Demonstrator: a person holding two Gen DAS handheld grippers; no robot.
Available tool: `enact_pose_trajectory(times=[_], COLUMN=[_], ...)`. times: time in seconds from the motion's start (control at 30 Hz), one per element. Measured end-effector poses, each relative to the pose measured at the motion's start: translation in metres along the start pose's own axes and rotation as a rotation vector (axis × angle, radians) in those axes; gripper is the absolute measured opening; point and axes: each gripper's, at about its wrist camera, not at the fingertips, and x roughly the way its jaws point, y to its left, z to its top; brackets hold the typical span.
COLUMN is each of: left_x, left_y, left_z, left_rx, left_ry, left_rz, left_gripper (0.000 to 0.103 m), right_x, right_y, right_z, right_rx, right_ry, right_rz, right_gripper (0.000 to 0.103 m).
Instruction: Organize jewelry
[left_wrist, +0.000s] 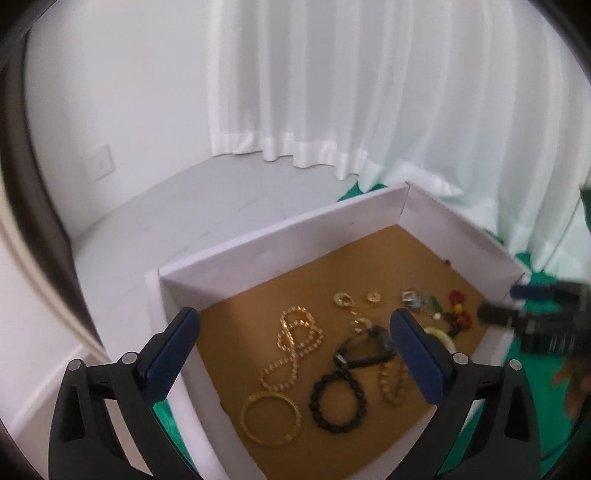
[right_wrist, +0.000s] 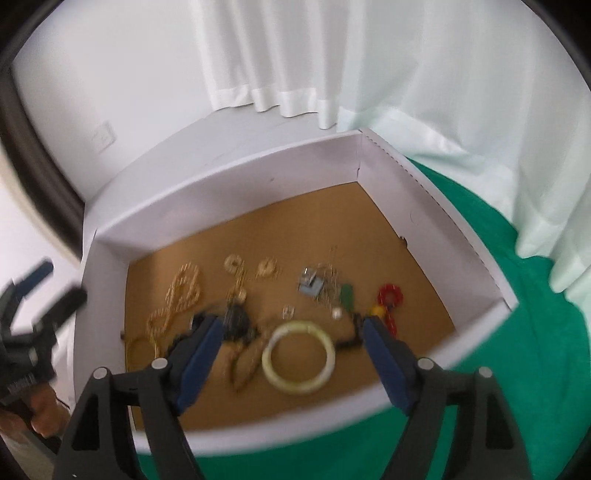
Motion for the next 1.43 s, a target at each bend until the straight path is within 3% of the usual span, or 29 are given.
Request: enact_pose_trajectory(times=[0.17, 0.3, 0.93, 1.27, 1.43], left_x=[-0.021, -0.022, -0.016, -0.008, -0.01], left_y=[0.001, 0.009, 0.023, 0.02, 0.016], left_z=[-0.012, -0.018, -0.021, -0.023, -0.024], left_rx=[-0.016, -0.08, -0.048, -0.032, -0.023], left_ry=[0.032, 0.104, 0.123, 0.16, 0.136], left_rz=[-0.003, -0.027, 0.093, 0.067, 0.063], left_gripper=[0.102, 0.102, 0.102, 0.102, 0.102], right_x=[-0.029, -0.04, -0.037, -0.031, -0.032], right_y=[0.025, 0.035, 0.069, 0.069, 0.069], right_z=[-0.029, -0.035, -0.033, -0.036, -0.036], right_rx=[-0.062, -0.079, -0.124, -0.125, -0.12], right_ry=[-0.036, -0.07, -0.079, -0.063, -0.065], right_rz=[-0.069, -0.113, -0.166, -0.168, -0.168], right_gripper=[0.08, 0.08, 0.08, 0.08, 0.08])
